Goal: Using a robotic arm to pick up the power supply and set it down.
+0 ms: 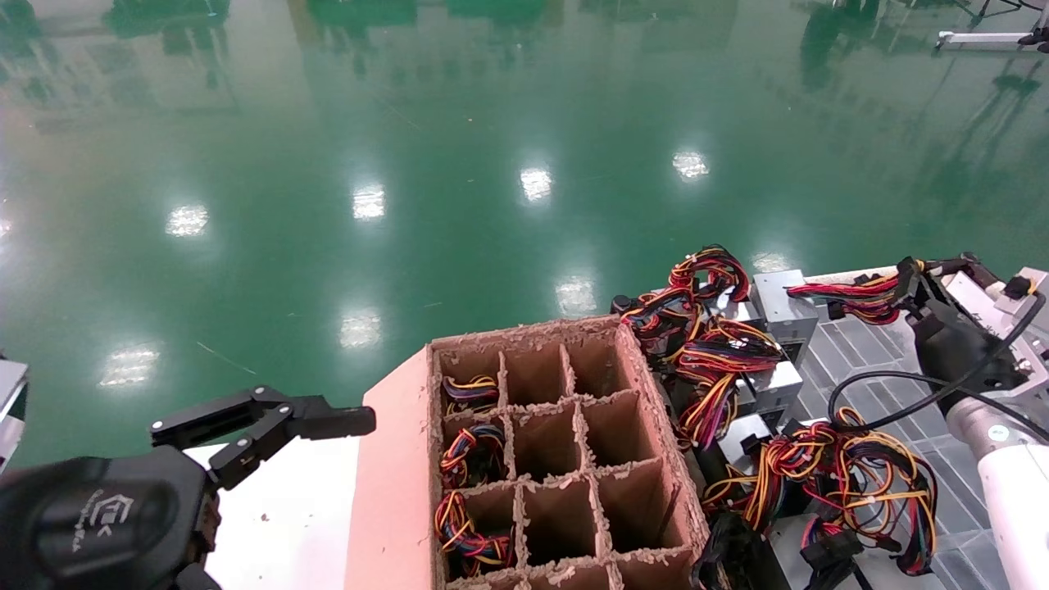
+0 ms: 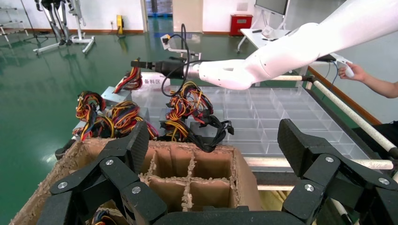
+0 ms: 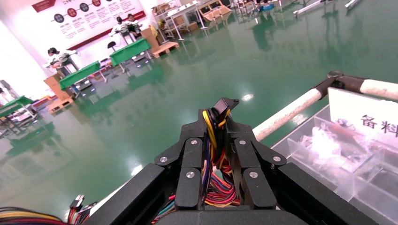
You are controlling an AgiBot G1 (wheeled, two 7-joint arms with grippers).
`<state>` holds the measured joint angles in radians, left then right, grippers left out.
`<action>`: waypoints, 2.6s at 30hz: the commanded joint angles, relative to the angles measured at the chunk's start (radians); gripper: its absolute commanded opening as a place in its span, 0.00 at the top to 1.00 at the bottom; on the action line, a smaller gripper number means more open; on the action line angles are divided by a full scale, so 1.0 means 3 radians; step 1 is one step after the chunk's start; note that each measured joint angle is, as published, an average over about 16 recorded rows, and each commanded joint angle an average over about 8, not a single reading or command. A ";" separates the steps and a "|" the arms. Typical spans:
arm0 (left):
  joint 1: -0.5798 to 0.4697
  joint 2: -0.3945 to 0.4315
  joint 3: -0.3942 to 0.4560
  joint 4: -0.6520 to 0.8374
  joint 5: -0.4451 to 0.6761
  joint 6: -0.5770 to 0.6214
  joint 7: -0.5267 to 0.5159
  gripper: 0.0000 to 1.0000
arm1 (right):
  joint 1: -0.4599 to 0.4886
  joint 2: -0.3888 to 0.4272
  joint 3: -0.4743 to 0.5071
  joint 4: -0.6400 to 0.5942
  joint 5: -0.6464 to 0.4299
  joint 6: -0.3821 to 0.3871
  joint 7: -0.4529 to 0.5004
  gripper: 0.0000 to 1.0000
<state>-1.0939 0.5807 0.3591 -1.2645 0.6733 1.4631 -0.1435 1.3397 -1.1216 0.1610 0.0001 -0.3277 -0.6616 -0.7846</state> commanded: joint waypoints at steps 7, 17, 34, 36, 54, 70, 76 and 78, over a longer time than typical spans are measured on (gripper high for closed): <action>0.0000 0.0000 0.0000 0.0000 0.0000 0.0000 0.0000 0.00 | -0.0102 0.0069 -0.0011 0.0002 -0.0016 -0.0151 0.0087 1.00; 0.0000 0.0000 0.0001 0.0000 0.0000 0.0000 0.0000 0.00 | -0.0181 0.0133 -0.0054 0.0001 -0.0077 -0.0323 0.0256 1.00; 0.0000 0.0000 0.0001 0.0000 -0.0001 -0.0001 0.0001 0.00 | 0.0113 -0.0033 -0.0211 0.0018 -0.0304 -0.0059 0.0334 0.60; 0.0000 -0.0001 0.0001 0.0000 -0.0001 -0.0001 0.0001 0.00 | 0.0147 -0.0056 -0.0229 0.0021 -0.0330 -0.0038 0.0328 0.35; 0.0000 -0.0001 0.0001 0.0001 -0.0002 -0.0001 0.0001 0.00 | 0.0165 -0.0068 -0.0240 0.0020 -0.0348 -0.0015 0.0325 0.00; 0.0000 -0.0001 0.0001 0.0001 -0.0002 -0.0001 0.0001 0.00 | 0.0168 -0.0047 -0.0246 0.0037 -0.0353 -0.0049 0.0334 0.00; 0.0000 -0.0001 0.0001 0.0002 -0.0002 -0.0001 0.0001 0.00 | 0.0183 0.0022 -0.0285 0.0100 -0.0407 -0.0180 0.0428 0.00; 0.0000 -0.0001 0.0001 0.0002 -0.0002 -0.0001 0.0001 0.00 | 0.0174 0.0044 -0.0292 0.0121 -0.0414 -0.0243 0.0488 0.00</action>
<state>-1.0939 0.5805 0.3594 -1.2640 0.6727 1.4628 -0.1431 1.3882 -1.1115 0.0733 0.0355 -0.4514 -0.7390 -0.6297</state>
